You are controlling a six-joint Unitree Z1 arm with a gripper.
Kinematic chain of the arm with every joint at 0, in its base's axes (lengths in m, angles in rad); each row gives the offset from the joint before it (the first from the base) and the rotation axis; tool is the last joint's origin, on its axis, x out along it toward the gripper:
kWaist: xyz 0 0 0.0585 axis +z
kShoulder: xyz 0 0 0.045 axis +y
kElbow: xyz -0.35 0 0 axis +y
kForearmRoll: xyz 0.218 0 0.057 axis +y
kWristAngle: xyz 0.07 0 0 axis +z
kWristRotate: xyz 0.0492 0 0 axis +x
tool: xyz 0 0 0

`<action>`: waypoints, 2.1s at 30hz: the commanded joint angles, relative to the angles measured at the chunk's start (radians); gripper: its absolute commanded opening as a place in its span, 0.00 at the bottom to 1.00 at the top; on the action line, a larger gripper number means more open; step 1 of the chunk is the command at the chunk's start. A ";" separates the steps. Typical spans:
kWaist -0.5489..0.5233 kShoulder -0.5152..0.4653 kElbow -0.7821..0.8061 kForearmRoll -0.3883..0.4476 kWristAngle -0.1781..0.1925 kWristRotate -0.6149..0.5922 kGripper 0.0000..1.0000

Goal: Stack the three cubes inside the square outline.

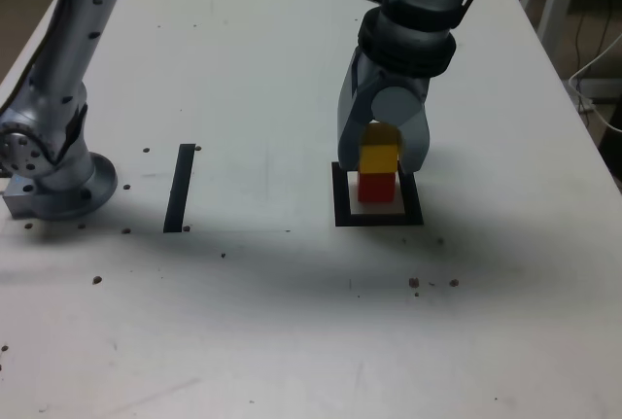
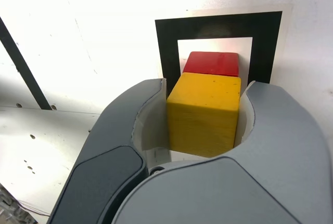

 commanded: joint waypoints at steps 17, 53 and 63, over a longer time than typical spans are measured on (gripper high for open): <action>0.008 0.006 0.019 -0.017 0.000 0.006 0.75; 0.486 0.011 -0.100 -0.010 0.085 0.217 0.99; 0.533 0.093 -0.218 0.004 0.064 0.083 0.99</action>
